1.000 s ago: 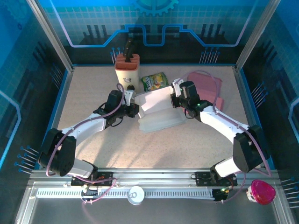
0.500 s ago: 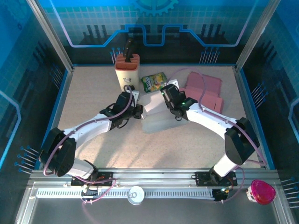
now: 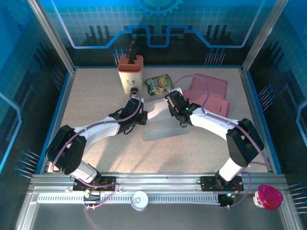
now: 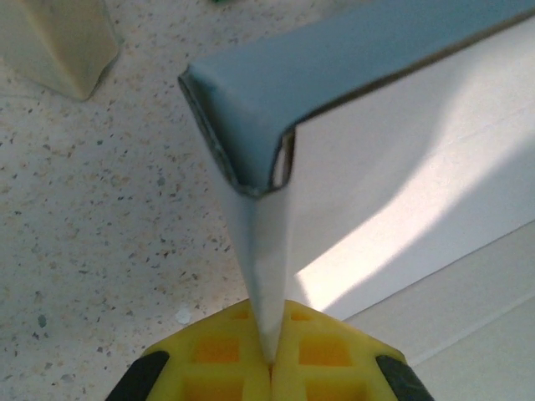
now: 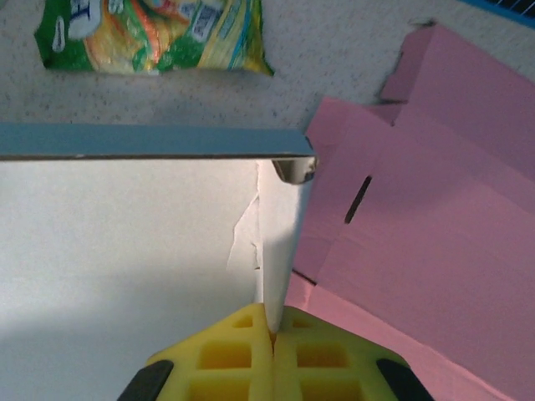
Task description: Fold the paper box
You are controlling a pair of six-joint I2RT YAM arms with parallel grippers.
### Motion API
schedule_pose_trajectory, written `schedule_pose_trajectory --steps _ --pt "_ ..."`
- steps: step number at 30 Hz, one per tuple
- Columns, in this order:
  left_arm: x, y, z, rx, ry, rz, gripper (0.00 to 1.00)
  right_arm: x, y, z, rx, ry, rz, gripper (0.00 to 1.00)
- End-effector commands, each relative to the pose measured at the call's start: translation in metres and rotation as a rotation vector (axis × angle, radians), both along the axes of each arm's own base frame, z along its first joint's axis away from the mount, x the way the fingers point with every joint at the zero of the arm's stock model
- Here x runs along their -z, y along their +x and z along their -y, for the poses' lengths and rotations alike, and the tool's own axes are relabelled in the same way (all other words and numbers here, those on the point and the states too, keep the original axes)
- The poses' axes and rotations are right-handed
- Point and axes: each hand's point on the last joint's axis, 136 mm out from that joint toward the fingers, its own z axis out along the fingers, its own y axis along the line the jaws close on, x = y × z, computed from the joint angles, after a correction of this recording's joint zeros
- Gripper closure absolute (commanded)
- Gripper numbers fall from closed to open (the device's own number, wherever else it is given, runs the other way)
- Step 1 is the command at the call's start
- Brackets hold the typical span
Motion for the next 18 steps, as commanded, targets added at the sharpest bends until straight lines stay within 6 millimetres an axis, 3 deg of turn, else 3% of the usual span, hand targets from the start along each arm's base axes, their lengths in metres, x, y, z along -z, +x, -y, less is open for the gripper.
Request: schedule_pose_trajectory --steps 1,9,18 --pt "0.010 -0.002 0.008 -0.006 0.016 0.026 1.00 0.031 -0.010 -0.009 -0.033 0.039 -0.063 1.00" --pt "0.024 -0.007 0.016 0.022 0.139 0.068 1.00 0.060 -0.011 -0.011 -0.060 0.091 -0.106 0.99" --pt "0.018 -0.006 0.019 0.034 0.154 0.085 1.00 0.076 -0.008 0.000 -0.050 0.197 -0.171 0.88"
